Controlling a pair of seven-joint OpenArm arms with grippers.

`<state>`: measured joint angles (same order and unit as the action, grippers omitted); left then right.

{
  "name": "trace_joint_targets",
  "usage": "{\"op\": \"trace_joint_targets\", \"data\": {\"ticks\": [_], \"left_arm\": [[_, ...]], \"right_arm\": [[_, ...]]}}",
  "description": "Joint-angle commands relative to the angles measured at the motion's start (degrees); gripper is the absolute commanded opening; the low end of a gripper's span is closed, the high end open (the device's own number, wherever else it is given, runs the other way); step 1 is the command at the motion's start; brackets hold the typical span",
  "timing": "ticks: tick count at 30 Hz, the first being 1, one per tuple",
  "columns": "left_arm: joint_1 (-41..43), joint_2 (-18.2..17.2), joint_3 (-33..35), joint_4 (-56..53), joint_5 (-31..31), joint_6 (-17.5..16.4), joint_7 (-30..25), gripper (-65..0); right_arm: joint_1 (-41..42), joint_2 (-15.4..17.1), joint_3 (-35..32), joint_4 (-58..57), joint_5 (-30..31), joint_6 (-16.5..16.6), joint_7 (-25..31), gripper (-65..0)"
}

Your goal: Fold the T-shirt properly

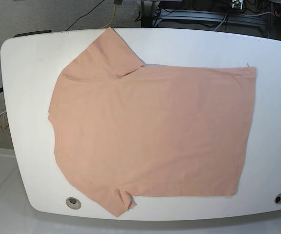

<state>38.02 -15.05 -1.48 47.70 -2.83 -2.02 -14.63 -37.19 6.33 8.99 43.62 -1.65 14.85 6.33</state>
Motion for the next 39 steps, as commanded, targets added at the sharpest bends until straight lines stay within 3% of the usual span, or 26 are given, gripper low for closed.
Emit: {"op": "trace_joint_targets", "data": {"ticks": [1,15,23,31,39], "left_arm": [[2.6,-0.8,-0.2,2.8,-0.1,0.0,-0.6,-64.6],[7.8,-0.6,-6.1,9.4,-0.9,-1.9,-0.9,-64.7],[9.2,-0.7,-10.4,14.2,-4.4,-3.1,1.6,-64.3],[12.6,-1.0,-12.6,23.1,-7.6,-2.2,3.0,-63.9],[17.7,-1.2,-12.3,32.3,-10.8,-2.5,2.0,-64.7]], "right_arm": [[-1.5,0.5,0.2,2.4,-0.1,0.6,1.0,-65.0],[-5.6,1.3,0.3,10.6,-0.8,0.7,0.5,-65.0],[-9.4,1.4,0.7,16.7,-0.2,1.3,1.3,-65.0],[-14.6,1.7,2.1,25.4,5.7,2.0,1.4,-64.8],[-19.8,1.6,3.5,34.4,6.6,1.7,1.8,-65.0]]}}
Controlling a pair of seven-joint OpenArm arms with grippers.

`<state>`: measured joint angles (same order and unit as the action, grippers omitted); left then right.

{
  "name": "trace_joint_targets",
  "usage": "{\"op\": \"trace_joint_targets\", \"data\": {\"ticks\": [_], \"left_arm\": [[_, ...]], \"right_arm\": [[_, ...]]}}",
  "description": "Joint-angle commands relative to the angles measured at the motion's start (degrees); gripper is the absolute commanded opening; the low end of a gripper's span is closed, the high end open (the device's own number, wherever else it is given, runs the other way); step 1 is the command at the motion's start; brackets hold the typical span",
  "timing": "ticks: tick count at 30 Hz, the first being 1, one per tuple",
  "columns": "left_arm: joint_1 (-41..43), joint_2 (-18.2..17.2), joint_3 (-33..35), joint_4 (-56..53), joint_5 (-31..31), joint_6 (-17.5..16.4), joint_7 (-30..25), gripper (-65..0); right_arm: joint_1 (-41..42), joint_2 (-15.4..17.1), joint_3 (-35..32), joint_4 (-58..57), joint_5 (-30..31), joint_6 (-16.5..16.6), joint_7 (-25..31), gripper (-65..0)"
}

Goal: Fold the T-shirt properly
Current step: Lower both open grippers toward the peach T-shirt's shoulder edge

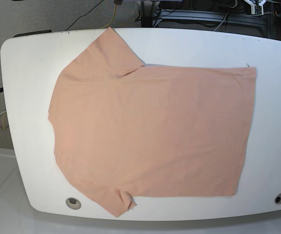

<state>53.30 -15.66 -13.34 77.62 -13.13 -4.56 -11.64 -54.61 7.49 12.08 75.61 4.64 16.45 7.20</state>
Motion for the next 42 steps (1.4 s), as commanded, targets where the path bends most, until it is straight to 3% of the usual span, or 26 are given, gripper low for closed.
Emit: {"op": "trace_joint_targets", "data": {"ticks": [1,24,34,42], "left_arm": [[3.0,-0.7,-0.5,3.4,-0.7,0.1,-1.0,-64.8],[12.0,-0.6,-9.3,30.8,-3.2,-2.1,2.8,-65.0],[8.9,-0.7,-10.7,33.0,-3.5,-1.5,3.8,-65.0],[6.5,-0.8,-13.6,34.5,-4.5,-5.3,8.0,-64.9]], "right_arm": [[-2.9,0.5,0.6,3.3,0.3,0.1,0.9,-65.0],[-9.8,-1.2,14.8,34.3,7.2,0.6,-1.7,-65.0],[-7.0,-1.6,14.5,39.4,8.9,0.9,-1.2,-65.0],[-3.8,-2.3,15.2,40.5,9.2,-0.3,-5.7,-65.0]]}}
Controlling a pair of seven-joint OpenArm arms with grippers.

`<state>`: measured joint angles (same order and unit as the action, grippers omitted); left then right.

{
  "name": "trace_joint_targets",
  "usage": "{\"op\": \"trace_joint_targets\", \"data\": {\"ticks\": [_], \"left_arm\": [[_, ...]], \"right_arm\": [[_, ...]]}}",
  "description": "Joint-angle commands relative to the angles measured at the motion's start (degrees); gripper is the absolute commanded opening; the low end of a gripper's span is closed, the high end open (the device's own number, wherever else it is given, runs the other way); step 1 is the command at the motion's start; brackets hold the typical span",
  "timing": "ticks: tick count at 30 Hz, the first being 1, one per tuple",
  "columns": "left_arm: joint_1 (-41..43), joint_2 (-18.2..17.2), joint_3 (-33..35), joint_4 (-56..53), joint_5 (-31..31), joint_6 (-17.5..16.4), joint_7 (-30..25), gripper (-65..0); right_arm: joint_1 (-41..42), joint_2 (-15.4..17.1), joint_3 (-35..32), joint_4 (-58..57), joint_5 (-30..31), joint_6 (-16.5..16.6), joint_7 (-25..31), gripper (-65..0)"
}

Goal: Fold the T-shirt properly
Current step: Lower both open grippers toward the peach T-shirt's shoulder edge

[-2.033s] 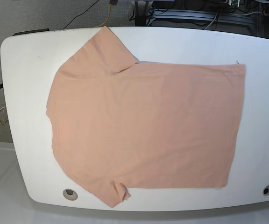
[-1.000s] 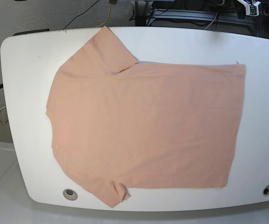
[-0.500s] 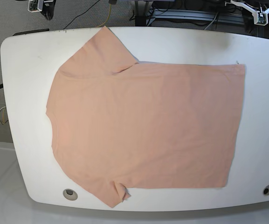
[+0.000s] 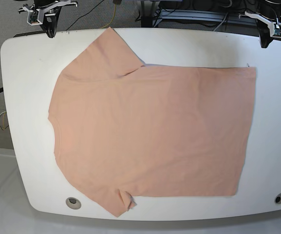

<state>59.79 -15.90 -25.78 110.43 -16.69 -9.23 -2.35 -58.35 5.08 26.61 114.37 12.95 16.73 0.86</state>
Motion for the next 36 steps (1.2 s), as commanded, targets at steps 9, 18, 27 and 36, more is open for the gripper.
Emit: {"op": "trace_joint_targets", "data": {"ticks": [9,18,27,36], "left_arm": [[-2.2,-1.0,-3.9,3.9,-6.5,-5.2,4.5,-65.0],[-3.5,-1.0,-3.8,4.7,-9.0,-5.5,6.2,-65.0],[-5.3,-1.2,-3.4,4.4,-8.5,-4.8,7.0,-53.8],[-7.0,-1.4,-3.1,4.1,-6.1,-3.8,4.9,-46.9]], "right_arm": [[2.3,0.4,3.4,6.8,7.6,0.0,-7.0,-65.0],[5.3,0.7,5.2,6.4,13.9,2.1,-10.0,-65.0],[8.6,1.0,5.4,7.1,14.9,2.3,-13.8,-58.0],[11.3,2.8,5.0,7.6,13.6,2.3,-14.7,-35.0]]}}
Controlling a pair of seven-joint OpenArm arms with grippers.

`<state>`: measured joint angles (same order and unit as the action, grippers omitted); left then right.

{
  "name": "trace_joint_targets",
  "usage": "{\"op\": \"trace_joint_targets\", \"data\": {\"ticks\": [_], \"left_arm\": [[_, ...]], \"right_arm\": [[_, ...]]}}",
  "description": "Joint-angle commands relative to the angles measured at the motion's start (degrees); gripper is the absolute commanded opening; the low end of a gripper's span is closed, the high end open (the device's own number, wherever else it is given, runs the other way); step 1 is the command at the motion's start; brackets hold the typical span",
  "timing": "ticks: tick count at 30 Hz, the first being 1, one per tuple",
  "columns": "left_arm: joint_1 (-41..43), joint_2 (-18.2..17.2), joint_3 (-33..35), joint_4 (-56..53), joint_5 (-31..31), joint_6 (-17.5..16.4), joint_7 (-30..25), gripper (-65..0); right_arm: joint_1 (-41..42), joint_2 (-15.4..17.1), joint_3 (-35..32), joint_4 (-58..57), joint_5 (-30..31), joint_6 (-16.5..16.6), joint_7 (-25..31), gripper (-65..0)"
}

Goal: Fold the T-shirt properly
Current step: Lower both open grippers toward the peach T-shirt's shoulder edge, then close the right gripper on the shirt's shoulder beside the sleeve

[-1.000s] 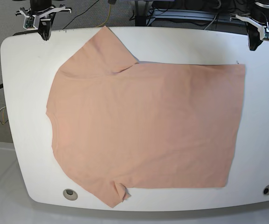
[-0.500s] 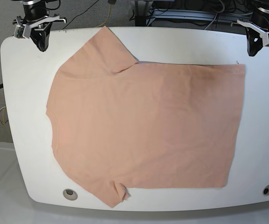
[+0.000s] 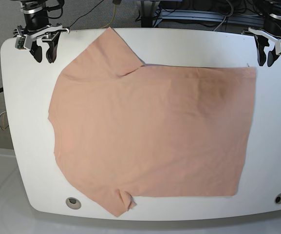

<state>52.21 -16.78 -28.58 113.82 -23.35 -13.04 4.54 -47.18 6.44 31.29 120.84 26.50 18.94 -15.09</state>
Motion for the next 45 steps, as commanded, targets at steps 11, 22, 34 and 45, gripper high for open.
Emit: {"op": "trace_joint_targets", "data": {"ticks": [11,22,34,45], "left_arm": [[0.1,-0.8,-1.4,1.1,1.8,-0.3,-3.6,-40.2],[-1.1,-1.2,-2.1,1.1,0.6,-0.6,-4.1,-38.3],[-4.5,-1.3,-2.3,0.9,-0.7,-1.4,-1.3,-37.9],[-4.3,-0.9,-2.2,0.8,-0.5,-1.3,-1.2,-39.3]], "right_arm": [[7.4,6.3,0.1,-1.3,4.6,1.5,-6.7,-33.5],[12.1,5.0,0.3,-7.4,11.4,2.0,-10.3,-32.1],[15.6,4.6,0.5,-10.8,12.1,2.0,-14.5,-30.9],[17.2,4.0,0.3,-16.7,15.5,3.8,-14.5,-31.6]]}}
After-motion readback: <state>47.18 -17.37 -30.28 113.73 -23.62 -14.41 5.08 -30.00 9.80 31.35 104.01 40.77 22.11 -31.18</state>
